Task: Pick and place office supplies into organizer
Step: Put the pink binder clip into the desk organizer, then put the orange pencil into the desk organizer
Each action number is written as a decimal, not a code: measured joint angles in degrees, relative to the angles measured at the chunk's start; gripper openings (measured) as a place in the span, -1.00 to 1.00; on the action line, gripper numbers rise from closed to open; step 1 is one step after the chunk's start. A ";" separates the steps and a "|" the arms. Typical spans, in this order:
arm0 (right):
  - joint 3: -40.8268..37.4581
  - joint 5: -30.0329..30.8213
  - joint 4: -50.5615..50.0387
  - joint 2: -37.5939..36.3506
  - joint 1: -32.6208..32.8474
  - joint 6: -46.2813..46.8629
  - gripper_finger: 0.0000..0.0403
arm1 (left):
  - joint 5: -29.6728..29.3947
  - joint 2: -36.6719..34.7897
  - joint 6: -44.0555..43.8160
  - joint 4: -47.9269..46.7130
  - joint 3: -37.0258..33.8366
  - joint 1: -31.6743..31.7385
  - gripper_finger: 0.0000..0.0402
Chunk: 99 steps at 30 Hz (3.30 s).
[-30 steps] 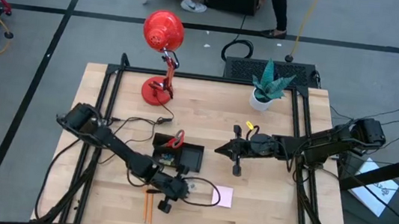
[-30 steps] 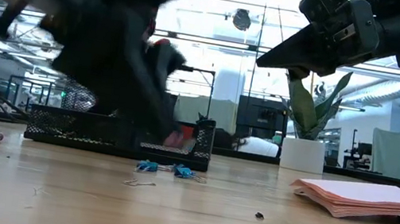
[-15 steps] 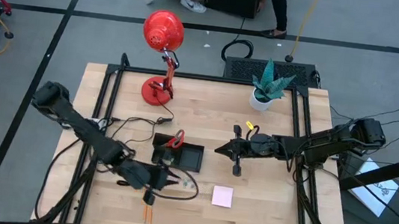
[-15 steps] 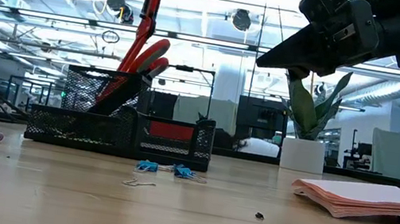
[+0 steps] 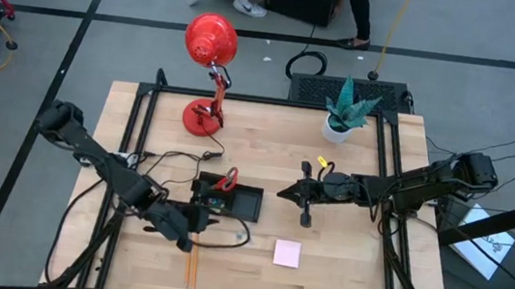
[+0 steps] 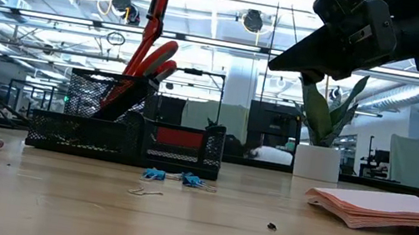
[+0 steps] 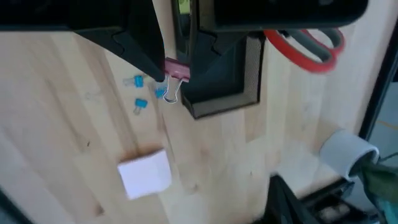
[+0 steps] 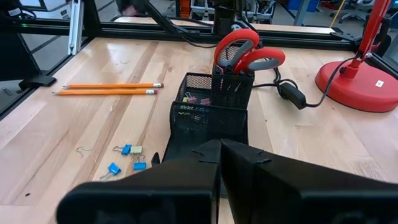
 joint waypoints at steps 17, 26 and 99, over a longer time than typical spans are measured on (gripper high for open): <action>0.00 0.02 -0.44 0.00 0.00 0.36 -0.98 | 1.48 -17.46 -6.14 22.05 -25.00 0.89 -0.85; 0.00 0.21 0.04 0.00 -0.02 -0.01 -0.98 | 3.31 -15.44 -13.18 29.24 -33.18 3.05 -0.75; -0.07 0.04 -0.46 0.00 0.00 -0.67 -0.98 | 19.71 9.70 -74.51 10.92 -10.26 -8.84 -0.37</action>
